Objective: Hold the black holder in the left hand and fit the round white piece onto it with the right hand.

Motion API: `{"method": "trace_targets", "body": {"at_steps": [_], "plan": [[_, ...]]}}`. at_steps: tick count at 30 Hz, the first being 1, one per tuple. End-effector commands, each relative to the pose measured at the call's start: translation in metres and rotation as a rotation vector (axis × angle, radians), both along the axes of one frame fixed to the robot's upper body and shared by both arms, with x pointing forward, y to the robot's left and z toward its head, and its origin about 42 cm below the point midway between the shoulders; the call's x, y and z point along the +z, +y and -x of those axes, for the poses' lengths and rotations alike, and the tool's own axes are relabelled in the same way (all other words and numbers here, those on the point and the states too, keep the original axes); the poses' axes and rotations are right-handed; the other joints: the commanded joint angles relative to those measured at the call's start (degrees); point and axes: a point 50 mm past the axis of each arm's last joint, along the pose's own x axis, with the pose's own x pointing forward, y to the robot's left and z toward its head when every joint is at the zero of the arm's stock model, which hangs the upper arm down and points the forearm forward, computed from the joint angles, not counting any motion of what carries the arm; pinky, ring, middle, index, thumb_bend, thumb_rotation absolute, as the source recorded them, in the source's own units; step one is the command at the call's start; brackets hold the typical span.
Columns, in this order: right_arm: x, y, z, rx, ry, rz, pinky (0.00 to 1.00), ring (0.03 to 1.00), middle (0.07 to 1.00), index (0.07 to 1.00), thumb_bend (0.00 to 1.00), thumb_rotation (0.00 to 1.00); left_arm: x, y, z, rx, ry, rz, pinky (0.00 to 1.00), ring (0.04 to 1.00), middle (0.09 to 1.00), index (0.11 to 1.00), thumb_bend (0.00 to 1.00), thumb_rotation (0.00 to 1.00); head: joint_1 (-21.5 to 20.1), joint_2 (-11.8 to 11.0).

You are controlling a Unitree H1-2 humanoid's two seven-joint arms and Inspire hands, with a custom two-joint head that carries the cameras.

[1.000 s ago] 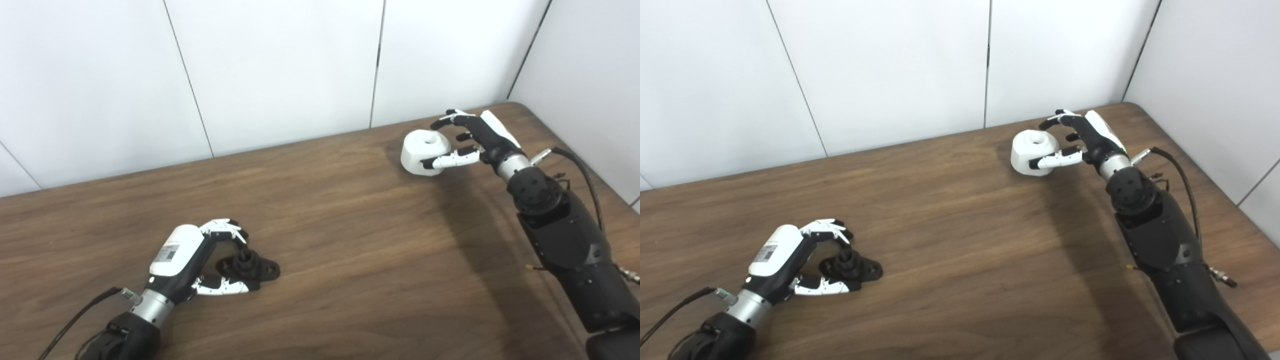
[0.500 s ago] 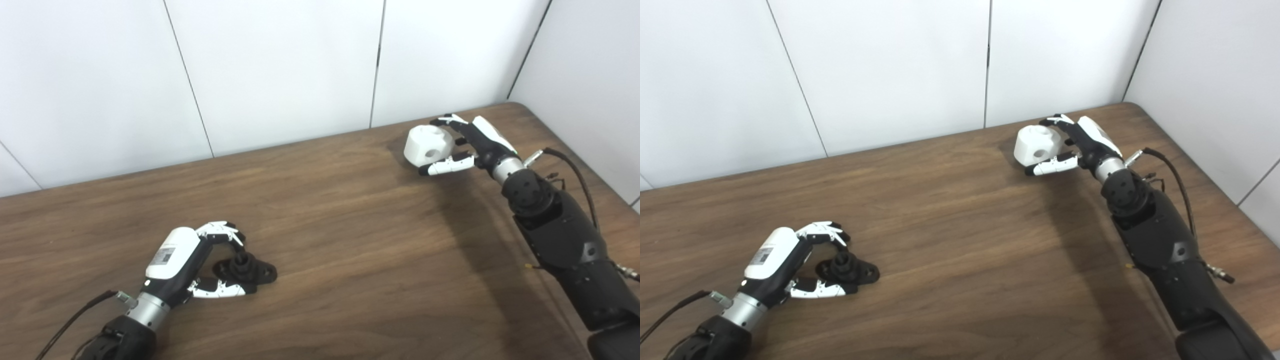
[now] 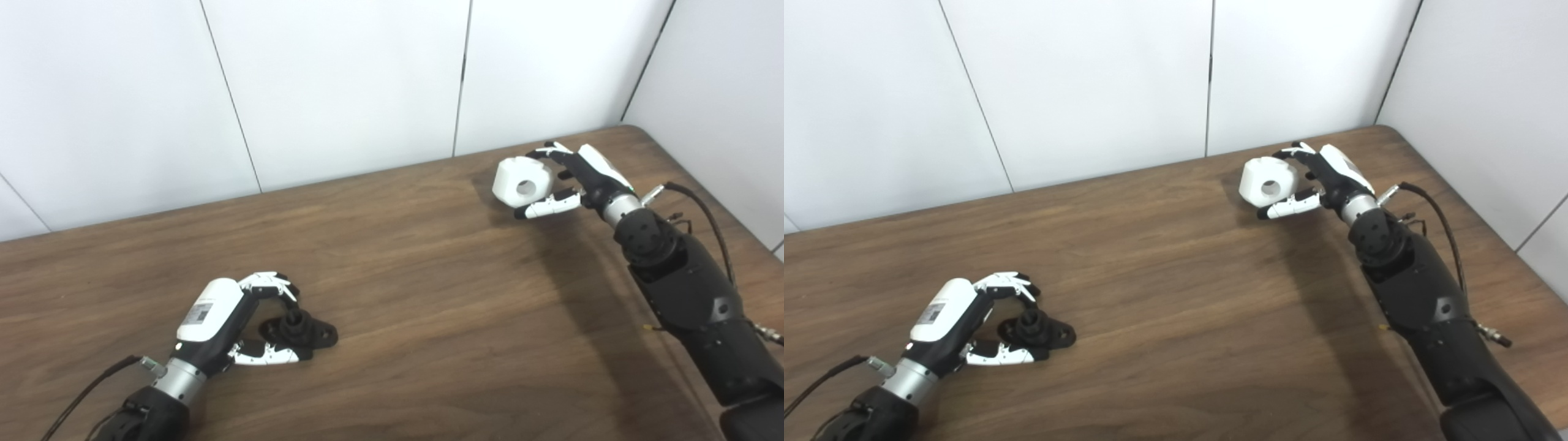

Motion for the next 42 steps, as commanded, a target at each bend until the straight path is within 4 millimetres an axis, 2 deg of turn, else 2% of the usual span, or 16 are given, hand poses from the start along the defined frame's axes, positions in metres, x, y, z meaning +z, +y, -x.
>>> {"method": "trace_targets", "body": {"at_steps": [1,26,42], "plan": [[0.0335,-0.0060,-0.0064,0.005,-0.099,0.031,0.84,0.963,0.973,0.791,0.94,0.31,0.0045,0.0128,-0.0056,0.013,-0.004,-0.039,0.93,0.813,0.705,0.483,0.52,0.05,0.0,0.1],[0.0359,-0.0145,-0.0023,-0.020,-0.143,0.007,0.85,0.963,0.968,0.766,0.84,0.30,0.0026,0.0116,-0.0100,0.020,-0.006,-0.034,0.92,0.806,0.706,0.483,0.52,0.05,0.5,-0.4],[0.0302,-0.0076,-0.0062,0.001,-0.127,0.023,0.82,0.954,0.965,0.793,0.88,0.32,0.0039,0.0134,-0.0098,0.034,-0.013,-0.033,0.90,0.810,0.705,0.483,0.52,0.05,1.0,-0.1]]}}
